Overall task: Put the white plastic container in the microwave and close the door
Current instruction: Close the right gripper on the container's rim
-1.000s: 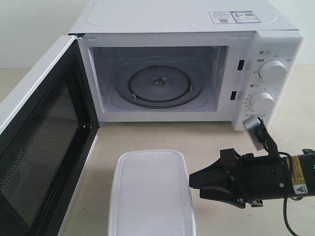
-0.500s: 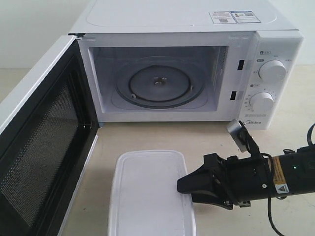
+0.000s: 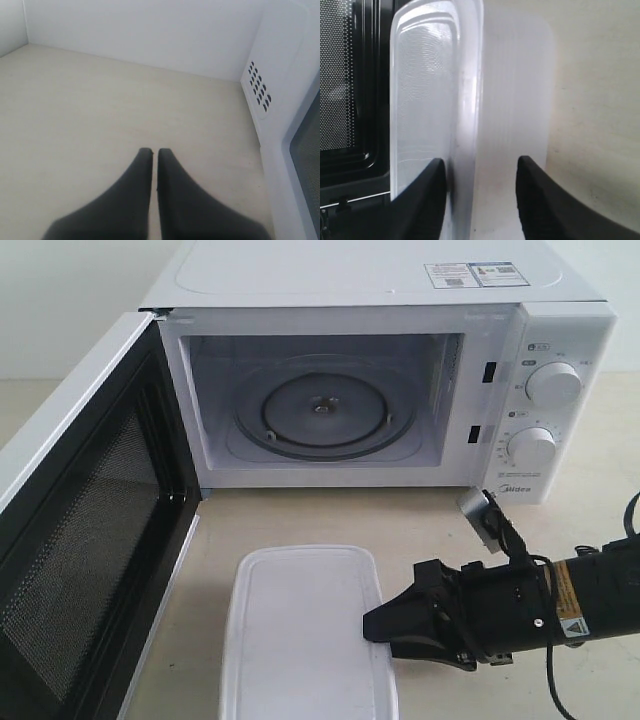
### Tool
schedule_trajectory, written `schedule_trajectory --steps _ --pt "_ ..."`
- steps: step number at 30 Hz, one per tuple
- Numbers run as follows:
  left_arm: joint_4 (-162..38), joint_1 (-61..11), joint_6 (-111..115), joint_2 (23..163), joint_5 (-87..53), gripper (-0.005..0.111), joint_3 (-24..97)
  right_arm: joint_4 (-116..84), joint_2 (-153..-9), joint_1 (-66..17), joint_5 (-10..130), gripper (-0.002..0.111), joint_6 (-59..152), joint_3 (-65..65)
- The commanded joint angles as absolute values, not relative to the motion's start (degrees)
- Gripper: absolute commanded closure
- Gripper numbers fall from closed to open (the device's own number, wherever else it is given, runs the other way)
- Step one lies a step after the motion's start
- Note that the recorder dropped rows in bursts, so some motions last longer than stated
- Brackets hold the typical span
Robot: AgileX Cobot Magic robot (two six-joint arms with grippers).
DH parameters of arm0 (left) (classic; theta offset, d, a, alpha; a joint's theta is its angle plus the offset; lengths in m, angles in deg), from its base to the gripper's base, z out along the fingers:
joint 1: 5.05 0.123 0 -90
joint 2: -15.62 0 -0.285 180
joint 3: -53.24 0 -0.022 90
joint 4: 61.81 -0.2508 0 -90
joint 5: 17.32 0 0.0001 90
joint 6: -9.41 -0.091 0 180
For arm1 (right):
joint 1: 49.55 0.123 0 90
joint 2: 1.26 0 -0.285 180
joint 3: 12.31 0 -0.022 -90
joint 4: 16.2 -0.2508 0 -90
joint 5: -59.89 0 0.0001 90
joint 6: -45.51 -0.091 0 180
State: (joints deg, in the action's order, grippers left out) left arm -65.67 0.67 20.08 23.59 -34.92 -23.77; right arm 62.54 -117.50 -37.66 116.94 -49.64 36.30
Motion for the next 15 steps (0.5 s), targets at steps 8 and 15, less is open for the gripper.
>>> schedule_trajectory --steps 8,15 --pt "-65.23 0.38 19.83 23.41 -34.83 0.102 -23.98 63.39 -117.6 -36.31 116.02 0.072 -50.13 36.21" --pt "-65.23 0.38 19.83 23.41 -34.83 0.102 -23.98 63.08 -117.6 -36.2 115.92 0.076 -50.15 36.21"
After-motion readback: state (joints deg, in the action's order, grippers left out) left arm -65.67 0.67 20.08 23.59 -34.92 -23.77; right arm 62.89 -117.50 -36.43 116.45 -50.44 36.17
